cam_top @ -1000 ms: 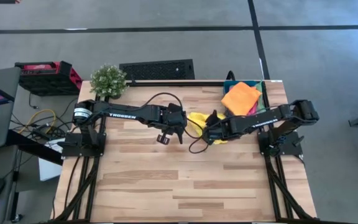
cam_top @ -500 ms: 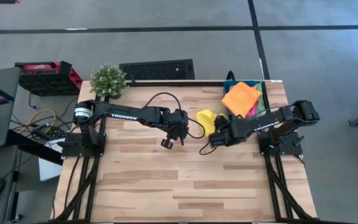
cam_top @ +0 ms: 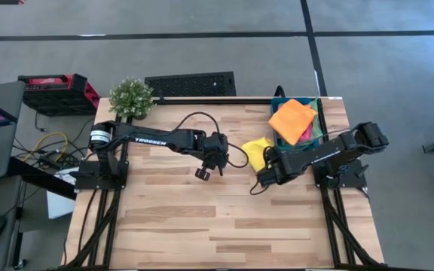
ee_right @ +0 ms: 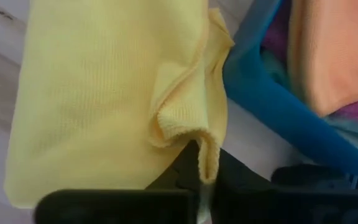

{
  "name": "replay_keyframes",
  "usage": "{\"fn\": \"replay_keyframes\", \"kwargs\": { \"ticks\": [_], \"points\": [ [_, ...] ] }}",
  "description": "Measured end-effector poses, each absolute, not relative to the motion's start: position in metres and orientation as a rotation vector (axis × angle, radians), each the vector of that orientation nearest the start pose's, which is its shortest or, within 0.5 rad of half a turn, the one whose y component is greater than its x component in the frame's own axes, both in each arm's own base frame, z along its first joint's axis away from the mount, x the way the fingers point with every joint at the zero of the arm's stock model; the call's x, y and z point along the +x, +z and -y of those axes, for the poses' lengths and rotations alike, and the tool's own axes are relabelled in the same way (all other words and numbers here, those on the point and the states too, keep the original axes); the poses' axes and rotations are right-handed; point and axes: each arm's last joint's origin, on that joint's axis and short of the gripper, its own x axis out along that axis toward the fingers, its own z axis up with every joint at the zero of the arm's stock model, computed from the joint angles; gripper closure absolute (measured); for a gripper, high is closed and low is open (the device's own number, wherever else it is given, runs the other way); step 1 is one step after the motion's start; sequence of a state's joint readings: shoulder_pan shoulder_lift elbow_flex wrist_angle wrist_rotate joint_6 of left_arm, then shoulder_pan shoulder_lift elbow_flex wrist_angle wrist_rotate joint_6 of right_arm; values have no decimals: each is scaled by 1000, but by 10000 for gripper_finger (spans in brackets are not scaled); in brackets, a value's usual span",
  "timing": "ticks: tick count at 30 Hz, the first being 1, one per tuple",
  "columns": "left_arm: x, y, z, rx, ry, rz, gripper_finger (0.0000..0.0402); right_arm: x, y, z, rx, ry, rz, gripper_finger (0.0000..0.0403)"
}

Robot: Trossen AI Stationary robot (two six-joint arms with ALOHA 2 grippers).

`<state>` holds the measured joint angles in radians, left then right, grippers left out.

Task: Fold microfiber towels
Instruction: Fold the yellow microfiber towel on the table

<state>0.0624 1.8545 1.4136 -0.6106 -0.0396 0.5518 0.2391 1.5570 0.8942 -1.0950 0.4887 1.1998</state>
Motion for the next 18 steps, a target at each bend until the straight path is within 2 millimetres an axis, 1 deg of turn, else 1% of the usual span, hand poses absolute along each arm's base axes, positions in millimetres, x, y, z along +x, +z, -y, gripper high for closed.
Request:
{"fn": "replay_keyframes", "kwargs": {
  "ticks": [2,8,10,11,14,15,18],
  "points": [
    [388,223,-25,477,-195,-1053,321,226,172,-39,318,-1059,-1254,347],
    [387,222,-24,471,-198,-1067,321,227,170,-34,372,-985,-1369,273],
    [386,221,-24,470,-202,-1079,321,227,170,-32,384,-985,-1379,244],
    [385,221,-24,469,-203,-1086,321,227,171,-30,418,-1004,-1386,230],
    [384,220,-24,466,-209,-1100,321,227,178,-23,558,-1040,-1437,197],
    [383,220,-24,464,-213,-1107,321,229,181,-22,572,-1037,-1444,188],
    [382,219,-24,461,-221,-1121,321,228,188,-22,536,-1021,-1488,169]
  ]
}}
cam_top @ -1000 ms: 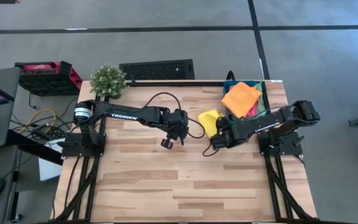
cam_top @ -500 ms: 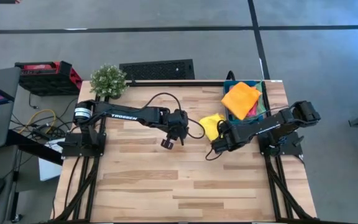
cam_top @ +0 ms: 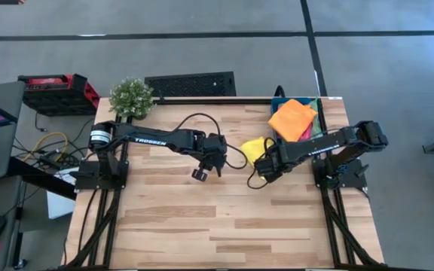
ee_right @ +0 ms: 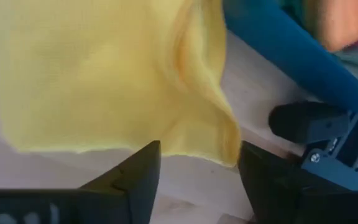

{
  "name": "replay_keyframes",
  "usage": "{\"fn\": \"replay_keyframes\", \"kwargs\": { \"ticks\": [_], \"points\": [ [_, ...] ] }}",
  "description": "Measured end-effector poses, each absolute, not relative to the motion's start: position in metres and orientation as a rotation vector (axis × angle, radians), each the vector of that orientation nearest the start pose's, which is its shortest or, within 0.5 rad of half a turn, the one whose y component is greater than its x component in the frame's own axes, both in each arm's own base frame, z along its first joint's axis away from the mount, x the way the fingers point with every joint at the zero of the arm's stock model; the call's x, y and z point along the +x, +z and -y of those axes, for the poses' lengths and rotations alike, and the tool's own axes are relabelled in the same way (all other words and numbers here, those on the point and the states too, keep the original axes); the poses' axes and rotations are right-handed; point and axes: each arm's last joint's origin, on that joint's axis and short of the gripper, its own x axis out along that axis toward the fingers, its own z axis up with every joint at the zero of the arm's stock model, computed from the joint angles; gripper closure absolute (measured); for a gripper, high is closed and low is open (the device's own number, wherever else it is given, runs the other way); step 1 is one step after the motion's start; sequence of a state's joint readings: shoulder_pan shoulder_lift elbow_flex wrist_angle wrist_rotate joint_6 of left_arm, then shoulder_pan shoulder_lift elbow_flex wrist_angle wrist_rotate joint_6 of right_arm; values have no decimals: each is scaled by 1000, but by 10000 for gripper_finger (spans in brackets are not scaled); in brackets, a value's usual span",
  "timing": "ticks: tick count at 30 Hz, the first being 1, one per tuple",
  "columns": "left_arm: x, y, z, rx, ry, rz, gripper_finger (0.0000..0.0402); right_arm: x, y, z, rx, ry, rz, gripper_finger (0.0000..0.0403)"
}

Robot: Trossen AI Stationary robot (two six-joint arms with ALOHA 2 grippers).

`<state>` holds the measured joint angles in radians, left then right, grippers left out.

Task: Fold microfiber towels
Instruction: Fold the yellow microfiber towel on the table, then put the yellow folded microfiber towel into the bin

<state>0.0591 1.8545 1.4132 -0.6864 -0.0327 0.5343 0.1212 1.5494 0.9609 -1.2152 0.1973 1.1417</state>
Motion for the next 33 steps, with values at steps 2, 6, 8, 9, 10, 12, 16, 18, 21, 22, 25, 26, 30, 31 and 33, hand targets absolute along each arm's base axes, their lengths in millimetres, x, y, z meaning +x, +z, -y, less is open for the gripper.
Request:
{"fn": "replay_keyframes", "kwargs": {
  "ticks": [2,6,8,9,10,12,16,18,21,22,25,26,30,31,33],
  "points": [
    [381,219,-23,459,-227,-1133,321,230,190,-21,532,-998,-1499,164],
    [380,218,-21,457,-233,-1139,321,230,190,-16,541,-978,-1525,165],
    [380,218,-19,458,-236,-1140,321,231,190,-13,549,-971,-1526,166],
    [380,218,-19,459,-238,-1140,321,232,190,-11,556,-963,-1523,168],
    [380,218,-18,460,-240,-1139,321,233,188,-9,562,-949,-1513,169],
    [380,218,-16,463,-244,-1139,321,234,183,-5,574,-921,-1505,171],
    [379,218,-13,466,-255,-1147,321,231,173,3,595,-898,-1522,177],
    [379,218,-12,467,-260,-1154,321,228,170,8,602,-921,-1531,178],
    [378,217,-11,468,-264,-1157,321,224,164,14,613,-942,-1542,180],
    [378,218,-11,468,-265,-1157,321,222,162,16,612,-936,-1544,180],
    [378,218,-11,468,-265,-1157,321,222,152,20,642,-881,-1522,180],
    [378,218,-11,468,-265,-1157,321,223,149,21,658,-853,-1511,180],
    [378,217,-11,467,-265,-1159,321,222,142,26,676,-833,-1485,180],
    [378,217,-11,467,-265,-1161,321,221,141,26,676,-837,-1486,180],
    [377,217,-11,467,-267,-1167,321,219,140,28,676,-844,-1490,180]
  ]
}}
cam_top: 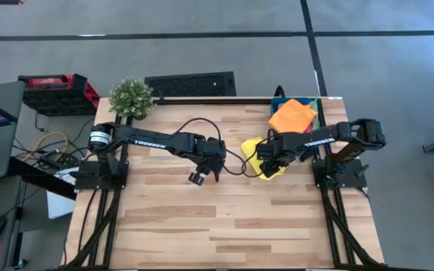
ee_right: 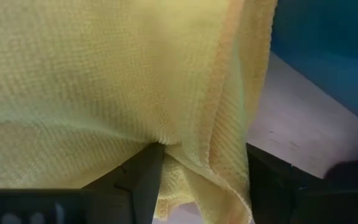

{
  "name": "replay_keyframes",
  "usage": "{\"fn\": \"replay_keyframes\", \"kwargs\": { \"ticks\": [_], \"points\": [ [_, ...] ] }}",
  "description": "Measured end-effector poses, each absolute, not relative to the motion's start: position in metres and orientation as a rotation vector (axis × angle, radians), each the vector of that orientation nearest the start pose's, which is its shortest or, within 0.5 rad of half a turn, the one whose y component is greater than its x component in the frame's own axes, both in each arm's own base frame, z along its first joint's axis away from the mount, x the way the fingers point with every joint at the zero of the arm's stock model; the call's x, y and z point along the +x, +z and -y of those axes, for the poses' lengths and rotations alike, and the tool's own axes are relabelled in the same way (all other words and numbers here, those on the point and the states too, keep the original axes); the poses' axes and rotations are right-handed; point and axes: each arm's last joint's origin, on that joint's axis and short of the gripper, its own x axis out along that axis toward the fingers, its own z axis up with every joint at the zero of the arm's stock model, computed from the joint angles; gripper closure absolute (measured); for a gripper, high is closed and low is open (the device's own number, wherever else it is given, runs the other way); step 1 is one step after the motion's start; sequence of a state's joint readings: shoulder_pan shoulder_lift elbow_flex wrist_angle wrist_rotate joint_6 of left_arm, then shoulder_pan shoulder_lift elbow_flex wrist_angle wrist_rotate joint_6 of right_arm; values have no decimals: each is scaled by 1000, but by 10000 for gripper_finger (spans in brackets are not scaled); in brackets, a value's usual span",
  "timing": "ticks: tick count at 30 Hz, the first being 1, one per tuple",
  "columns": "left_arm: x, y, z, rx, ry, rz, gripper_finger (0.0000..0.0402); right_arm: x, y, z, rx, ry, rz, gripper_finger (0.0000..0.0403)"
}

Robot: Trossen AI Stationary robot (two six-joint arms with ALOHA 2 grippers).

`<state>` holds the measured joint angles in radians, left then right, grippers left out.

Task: Fold microfiber towels
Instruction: Put the yellow folded microfiber towel into the bin

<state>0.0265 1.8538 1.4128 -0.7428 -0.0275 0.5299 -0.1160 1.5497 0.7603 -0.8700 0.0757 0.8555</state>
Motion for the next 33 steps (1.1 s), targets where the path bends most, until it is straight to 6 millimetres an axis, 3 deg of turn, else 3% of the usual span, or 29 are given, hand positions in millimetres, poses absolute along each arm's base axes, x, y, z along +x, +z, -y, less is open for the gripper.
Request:
{"fn": "replay_keyframes", "kwargs": {
  "ticks": [14,18,25,33],
  "points": [
    [377,217,-11,463,-267,-1174,321,223,137,30,621,-748,-1467,191],
    [376,217,-11,463,-267,-1176,321,223,137,30,626,-738,-1462,236],
    [376,217,-10,463,-269,-1180,321,228,136,26,547,-685,-1429,381],
    [374,216,-7,462,-280,-1203,321,246,143,11,512,-611,-1314,391]
  ]
}}
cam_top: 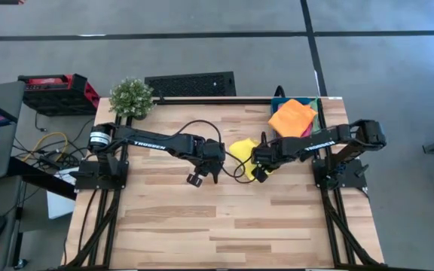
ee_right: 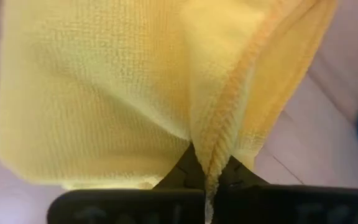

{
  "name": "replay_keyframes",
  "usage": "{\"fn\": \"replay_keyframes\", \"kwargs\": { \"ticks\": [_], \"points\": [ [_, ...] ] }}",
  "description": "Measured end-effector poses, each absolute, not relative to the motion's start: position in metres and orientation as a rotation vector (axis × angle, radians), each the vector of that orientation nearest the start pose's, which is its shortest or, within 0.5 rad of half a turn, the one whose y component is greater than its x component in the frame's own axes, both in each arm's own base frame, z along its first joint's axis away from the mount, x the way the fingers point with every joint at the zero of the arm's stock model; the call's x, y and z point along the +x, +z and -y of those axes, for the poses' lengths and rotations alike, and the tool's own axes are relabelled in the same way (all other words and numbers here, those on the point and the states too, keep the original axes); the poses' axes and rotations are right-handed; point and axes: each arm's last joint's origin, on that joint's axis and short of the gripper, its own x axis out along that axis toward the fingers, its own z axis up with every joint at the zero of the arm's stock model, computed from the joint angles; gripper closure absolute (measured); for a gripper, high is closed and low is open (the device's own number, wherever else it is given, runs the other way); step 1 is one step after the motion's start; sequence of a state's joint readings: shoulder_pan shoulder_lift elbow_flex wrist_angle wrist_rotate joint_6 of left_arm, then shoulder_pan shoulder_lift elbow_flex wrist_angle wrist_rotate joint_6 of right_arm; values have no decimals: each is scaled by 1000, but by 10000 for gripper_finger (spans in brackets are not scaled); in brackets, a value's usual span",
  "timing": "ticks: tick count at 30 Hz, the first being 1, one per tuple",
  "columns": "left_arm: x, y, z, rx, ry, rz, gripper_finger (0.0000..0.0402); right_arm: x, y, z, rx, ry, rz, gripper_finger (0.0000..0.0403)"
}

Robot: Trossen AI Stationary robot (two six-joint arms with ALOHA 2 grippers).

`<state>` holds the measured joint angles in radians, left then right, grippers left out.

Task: Fold microfiber towels
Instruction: Put the yellow folded microfiber towel into the bin

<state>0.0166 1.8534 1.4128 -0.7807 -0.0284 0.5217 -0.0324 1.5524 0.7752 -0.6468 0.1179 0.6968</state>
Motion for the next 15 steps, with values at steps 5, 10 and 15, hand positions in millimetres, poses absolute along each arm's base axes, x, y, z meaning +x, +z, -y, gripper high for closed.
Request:
{"fn": "replay_keyframes", "kwargs": {
  "ticks": [5,10,15],
  "points": [
    [373,216,-7,452,-276,-1211,321,257,161,10,469,-637,-1279,391],
    [372,215,-7,434,-267,-1227,321,257,187,20,345,-791,-1319,397],
    [372,215,-7,428,-263,-1228,321,253,213,37,248,-943,-1363,396]
  ]
}}
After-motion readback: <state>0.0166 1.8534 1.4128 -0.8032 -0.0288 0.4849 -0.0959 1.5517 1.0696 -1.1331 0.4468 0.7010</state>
